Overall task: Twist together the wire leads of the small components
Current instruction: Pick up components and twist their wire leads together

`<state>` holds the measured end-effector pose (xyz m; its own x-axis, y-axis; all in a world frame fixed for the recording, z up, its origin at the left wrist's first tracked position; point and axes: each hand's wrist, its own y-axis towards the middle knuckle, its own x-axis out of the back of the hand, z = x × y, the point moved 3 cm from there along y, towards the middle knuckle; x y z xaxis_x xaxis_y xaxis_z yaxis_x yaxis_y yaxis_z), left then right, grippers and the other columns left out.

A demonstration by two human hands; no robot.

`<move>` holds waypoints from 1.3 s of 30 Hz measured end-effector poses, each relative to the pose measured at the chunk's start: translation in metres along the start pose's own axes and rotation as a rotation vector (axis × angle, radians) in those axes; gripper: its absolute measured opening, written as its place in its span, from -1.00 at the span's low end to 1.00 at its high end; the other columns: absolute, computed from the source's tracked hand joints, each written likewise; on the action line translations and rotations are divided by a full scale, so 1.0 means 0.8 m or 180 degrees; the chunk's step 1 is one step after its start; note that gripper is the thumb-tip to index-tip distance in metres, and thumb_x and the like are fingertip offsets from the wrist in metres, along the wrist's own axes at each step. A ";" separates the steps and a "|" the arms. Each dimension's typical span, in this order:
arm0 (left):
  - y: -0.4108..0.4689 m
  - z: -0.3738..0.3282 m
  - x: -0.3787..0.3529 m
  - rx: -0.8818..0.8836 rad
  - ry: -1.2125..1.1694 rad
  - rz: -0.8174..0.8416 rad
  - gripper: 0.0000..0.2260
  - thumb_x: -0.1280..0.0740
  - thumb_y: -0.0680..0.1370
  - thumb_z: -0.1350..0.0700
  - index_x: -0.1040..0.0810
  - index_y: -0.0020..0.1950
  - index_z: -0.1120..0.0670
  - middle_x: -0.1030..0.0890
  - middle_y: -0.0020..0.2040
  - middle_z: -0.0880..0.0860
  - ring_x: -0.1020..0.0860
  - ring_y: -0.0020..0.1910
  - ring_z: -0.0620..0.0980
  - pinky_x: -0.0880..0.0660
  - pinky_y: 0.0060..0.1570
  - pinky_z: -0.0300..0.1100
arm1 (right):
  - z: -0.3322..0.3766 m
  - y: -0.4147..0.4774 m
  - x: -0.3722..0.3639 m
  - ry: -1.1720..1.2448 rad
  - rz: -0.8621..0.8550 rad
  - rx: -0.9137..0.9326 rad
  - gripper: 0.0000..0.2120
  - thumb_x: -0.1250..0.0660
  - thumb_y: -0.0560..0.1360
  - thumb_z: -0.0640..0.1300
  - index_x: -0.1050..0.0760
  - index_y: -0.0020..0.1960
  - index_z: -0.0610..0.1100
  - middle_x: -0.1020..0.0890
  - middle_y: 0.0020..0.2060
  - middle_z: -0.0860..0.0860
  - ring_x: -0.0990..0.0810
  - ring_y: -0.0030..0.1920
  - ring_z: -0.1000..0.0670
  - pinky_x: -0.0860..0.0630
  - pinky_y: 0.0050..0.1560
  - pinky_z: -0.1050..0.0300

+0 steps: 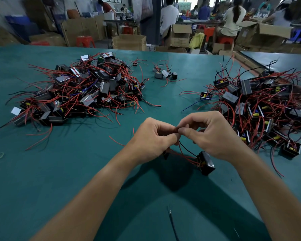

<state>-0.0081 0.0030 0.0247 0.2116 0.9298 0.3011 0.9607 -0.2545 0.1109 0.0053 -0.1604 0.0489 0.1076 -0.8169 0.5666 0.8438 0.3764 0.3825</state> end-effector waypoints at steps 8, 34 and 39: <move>0.001 0.001 0.003 -0.0200 -0.0006 -0.0199 -0.89 -0.39 0.53 0.21 -0.70 -0.15 0.16 -0.65 -0.26 0.25 -0.44 -0.38 0.00 -0.50 -0.34 0.19 | 0.003 -0.001 -0.001 -0.0006 -0.0090 -0.0025 -0.86 -0.45 0.46 -0.26 -0.69 -0.20 -0.05 -0.64 -0.42 0.03 -0.46 -0.42 0.18 -0.42 -0.36 0.27; -0.001 -0.014 0.000 0.0353 -0.0838 0.0417 -0.78 -0.28 0.54 0.37 -0.56 -0.29 0.24 -0.52 -0.51 -0.01 -0.44 -0.54 -0.11 -0.44 -0.43 -0.34 | 0.008 -0.002 0.012 0.0271 0.0245 0.0040 -0.93 -0.52 0.39 -0.27 -0.71 -0.18 -0.12 -0.69 -0.34 -0.04 -0.60 -0.33 -0.03 -0.51 -0.28 0.10; 0.000 -0.012 -0.003 0.0402 -0.0771 0.0496 -0.78 -0.29 0.53 0.38 -0.58 -0.30 0.23 -0.57 -0.47 -0.03 -0.44 -0.53 -0.12 -0.45 -0.43 -0.31 | 0.008 -0.004 0.013 0.0302 0.0447 0.0046 -0.95 -0.53 0.39 -0.24 -0.69 -0.22 -0.14 -0.68 -0.38 -0.05 -0.55 -0.37 0.08 -0.48 -0.32 0.13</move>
<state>-0.0107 -0.0015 0.0330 0.3801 0.9224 0.0691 0.9249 -0.3780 -0.0420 0.0008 -0.1671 0.0581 0.2737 -0.7932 0.5441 0.8095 0.4955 0.3151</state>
